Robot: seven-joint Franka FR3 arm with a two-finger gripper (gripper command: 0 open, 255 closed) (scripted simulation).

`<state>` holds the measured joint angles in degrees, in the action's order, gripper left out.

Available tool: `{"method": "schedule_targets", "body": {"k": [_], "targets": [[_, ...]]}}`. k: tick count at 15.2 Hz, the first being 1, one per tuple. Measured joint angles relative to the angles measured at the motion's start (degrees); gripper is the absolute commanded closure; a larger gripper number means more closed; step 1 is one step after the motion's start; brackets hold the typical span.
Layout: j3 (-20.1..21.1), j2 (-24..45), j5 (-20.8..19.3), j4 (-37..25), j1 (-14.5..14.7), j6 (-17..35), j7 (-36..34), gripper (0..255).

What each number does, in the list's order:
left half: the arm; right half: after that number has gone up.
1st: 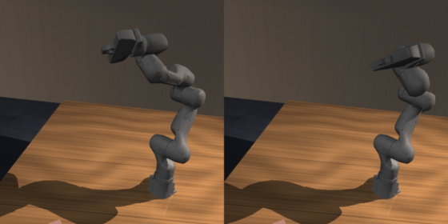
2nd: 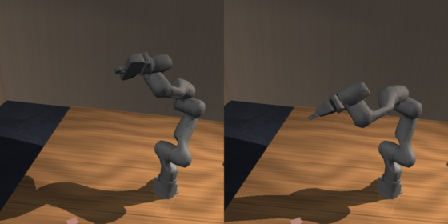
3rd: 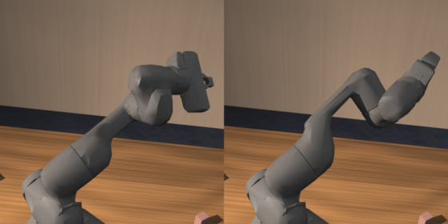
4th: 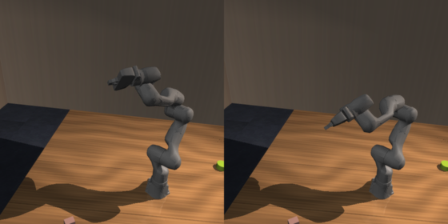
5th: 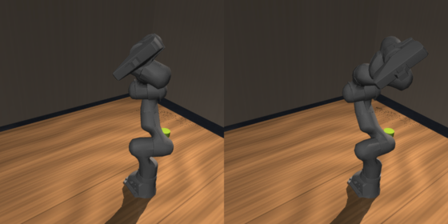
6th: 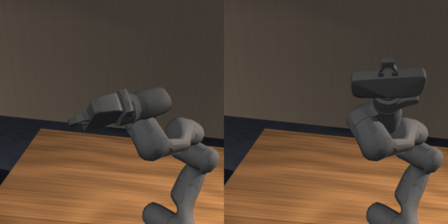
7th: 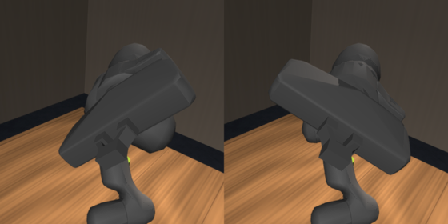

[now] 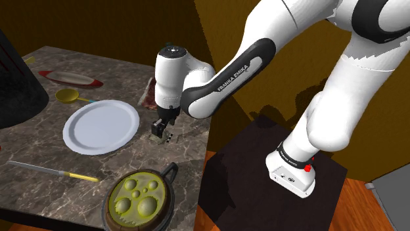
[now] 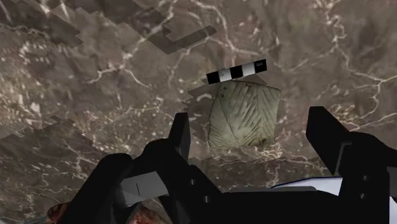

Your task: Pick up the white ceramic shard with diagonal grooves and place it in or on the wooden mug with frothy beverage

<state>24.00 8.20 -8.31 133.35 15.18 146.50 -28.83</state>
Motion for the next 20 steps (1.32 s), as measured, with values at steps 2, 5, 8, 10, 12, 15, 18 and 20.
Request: {"method": "schedule_targets", "body": {"k": [2,5,8,10,12,15,18,20], "targets": [[-1.26,4.19,-3.95,-3.68,0.97,-0.36,-3.17,0],[-2.46,7.56,-7.00,-5.58,2.24,0.51,-5.91,0],[-3.39,9.92,-8.79,-6.32,2.95,1.90,-7.22,0],[-4.23,11.77,-10.20,-6.63,3.54,3.31,-8.26,0],[-4.53,12.40,-10.68,-6.71,3.73,3.81,-8.56,0],[-4.63,12.62,-10.82,-6.80,3.77,3.93,-8.62,0],[-4.64,12.64,-10.83,-6.82,3.77,3.95,-8.62,255],[-4.64,12.62,-10.83,-6.83,3.78,3.95,-8.62,255]]}}
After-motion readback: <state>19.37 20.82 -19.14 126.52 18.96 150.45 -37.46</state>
